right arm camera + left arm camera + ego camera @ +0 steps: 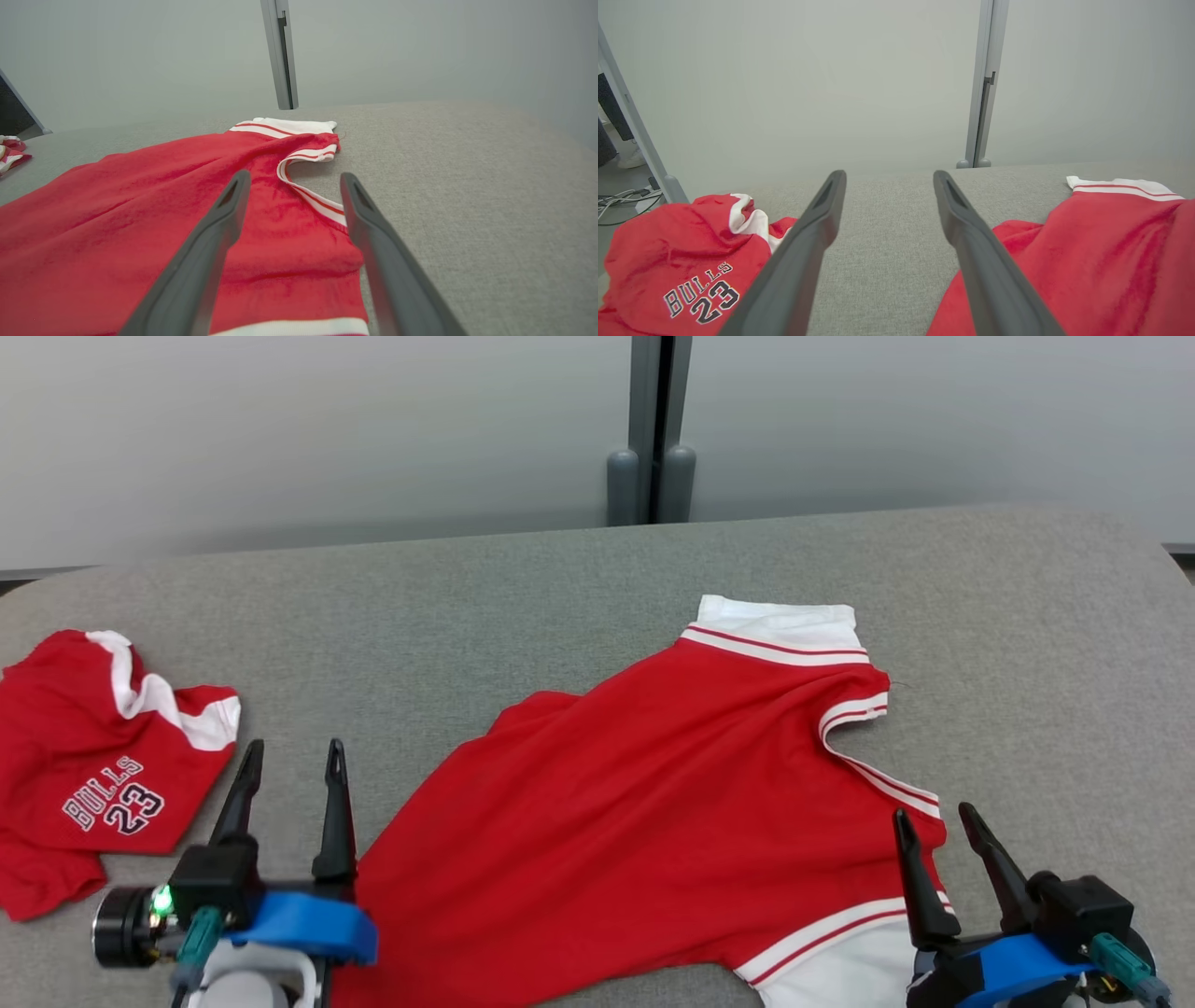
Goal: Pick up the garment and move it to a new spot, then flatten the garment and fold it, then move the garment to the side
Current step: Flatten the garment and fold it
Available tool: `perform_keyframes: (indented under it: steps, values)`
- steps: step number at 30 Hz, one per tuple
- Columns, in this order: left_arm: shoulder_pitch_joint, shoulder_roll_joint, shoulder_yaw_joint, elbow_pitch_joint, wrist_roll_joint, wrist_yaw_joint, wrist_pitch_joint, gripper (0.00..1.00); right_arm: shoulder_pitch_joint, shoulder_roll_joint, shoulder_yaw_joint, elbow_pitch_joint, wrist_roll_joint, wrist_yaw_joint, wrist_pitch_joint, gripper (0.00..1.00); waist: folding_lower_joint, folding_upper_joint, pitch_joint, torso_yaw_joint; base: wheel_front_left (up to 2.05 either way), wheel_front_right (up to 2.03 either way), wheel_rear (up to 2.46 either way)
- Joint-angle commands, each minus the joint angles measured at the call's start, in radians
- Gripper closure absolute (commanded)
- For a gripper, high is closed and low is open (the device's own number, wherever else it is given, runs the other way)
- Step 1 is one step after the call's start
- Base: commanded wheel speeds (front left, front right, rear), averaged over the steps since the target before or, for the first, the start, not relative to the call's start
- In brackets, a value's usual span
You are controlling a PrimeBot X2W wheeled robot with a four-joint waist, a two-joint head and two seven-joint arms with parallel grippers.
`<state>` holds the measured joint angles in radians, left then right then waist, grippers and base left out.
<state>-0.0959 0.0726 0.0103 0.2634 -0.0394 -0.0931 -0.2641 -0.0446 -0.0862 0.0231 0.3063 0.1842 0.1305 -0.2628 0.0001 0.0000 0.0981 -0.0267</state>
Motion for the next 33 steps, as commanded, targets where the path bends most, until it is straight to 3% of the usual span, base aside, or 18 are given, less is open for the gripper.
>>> perform_keyframes:
  steps: [1, 11, 19, 26, 32, 33]
  values:
    - [-0.035, 0.009, -0.013, 0.029, 0.008, -0.007, 0.000, 0.00, -0.013, -0.003, 0.001, -0.002, -0.001, 0.000, -0.003, 0.00, -0.0001, 0.0000, 0.006, -0.005, 0.00, 0.00, 0.00]
    - [-0.265, 0.073, -0.145, 0.335, 0.024, -0.035, 0.000, 0.00, -0.045, -0.011, 0.005, 0.001, 0.001, 0.000, -0.003, 0.00, -0.0001, 0.0000, 0.056, -0.046, 0.00, 0.00, 0.00]
    - [-0.375, 0.097, -0.305, 0.567, -0.035, -0.037, 0.045, 0.00, -0.060, -0.015, -0.001, 0.003, 0.001, 0.000, -0.003, 0.00, -0.0001, 0.0000, 0.083, -0.065, 0.00, 0.00, 0.00]
    - [-0.405, 0.117, -0.468, 0.676, -0.154, -0.037, 0.147, 0.00, -0.054, -0.014, -0.012, 0.004, -0.005, 0.000, -0.003, 0.00, -0.0001, 0.0000, 0.081, -0.068, 0.00, 0.00, 0.00]
    - [-0.412, 0.141, -0.548, 0.709, -0.226, -0.037, 0.193, 0.00, -0.058, -0.013, -0.015, 0.005, -0.007, 0.000, -0.003, 0.00, -0.0001, 0.0000, 0.078, -0.065, 0.00, 0.00, 0.00]
    - [-0.413, 0.142, -0.567, 0.712, -0.241, -0.037, 0.202, 0.11, -0.059, -0.013, -0.013, 0.006, -0.007, 0.000, -0.003, 0.00, -0.0001, 0.0000, 0.077, -0.064, 0.00, 0.00, 0.00]
